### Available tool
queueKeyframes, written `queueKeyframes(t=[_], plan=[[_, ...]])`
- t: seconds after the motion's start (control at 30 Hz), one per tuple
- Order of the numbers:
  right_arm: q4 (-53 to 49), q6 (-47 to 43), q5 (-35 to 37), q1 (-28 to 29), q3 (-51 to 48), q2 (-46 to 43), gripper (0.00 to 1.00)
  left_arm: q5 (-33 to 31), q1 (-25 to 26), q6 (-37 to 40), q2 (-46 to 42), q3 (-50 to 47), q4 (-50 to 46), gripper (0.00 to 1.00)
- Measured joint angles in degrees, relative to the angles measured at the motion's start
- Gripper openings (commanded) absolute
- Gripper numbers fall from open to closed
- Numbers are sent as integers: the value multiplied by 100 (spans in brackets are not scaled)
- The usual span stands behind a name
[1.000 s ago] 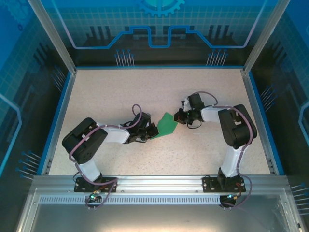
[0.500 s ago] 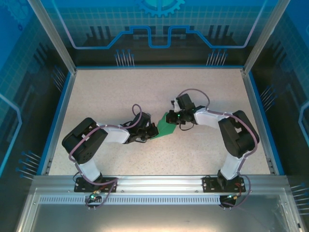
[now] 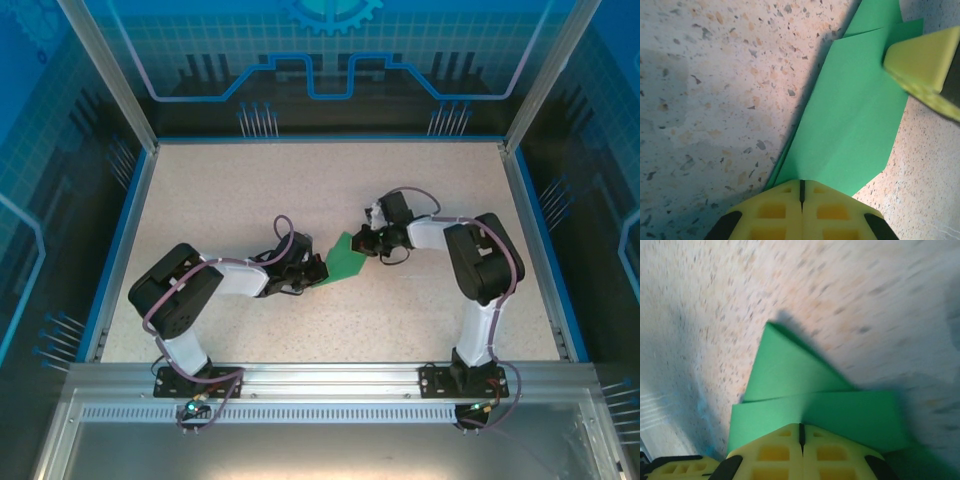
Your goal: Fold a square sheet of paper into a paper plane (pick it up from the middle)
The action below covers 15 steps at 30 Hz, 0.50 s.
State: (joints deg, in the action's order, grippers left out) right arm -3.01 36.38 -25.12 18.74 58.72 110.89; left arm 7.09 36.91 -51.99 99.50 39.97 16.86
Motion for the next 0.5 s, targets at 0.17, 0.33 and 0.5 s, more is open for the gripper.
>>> queueKeyframes(t=[0.17, 0.33, 0.5], plan=[[-81, -42, 295, -476, 146, 2, 6, 0, 0, 0, 0, 0, -2, 4], [-254, -153, 765, -603, 374, -74, 13, 2, 0, 22, -4, 4, -7, 9], [-514, -317, 1038, -452, 229, -739, 36, 26, 0, 173, -181, 7, -299, 27]])
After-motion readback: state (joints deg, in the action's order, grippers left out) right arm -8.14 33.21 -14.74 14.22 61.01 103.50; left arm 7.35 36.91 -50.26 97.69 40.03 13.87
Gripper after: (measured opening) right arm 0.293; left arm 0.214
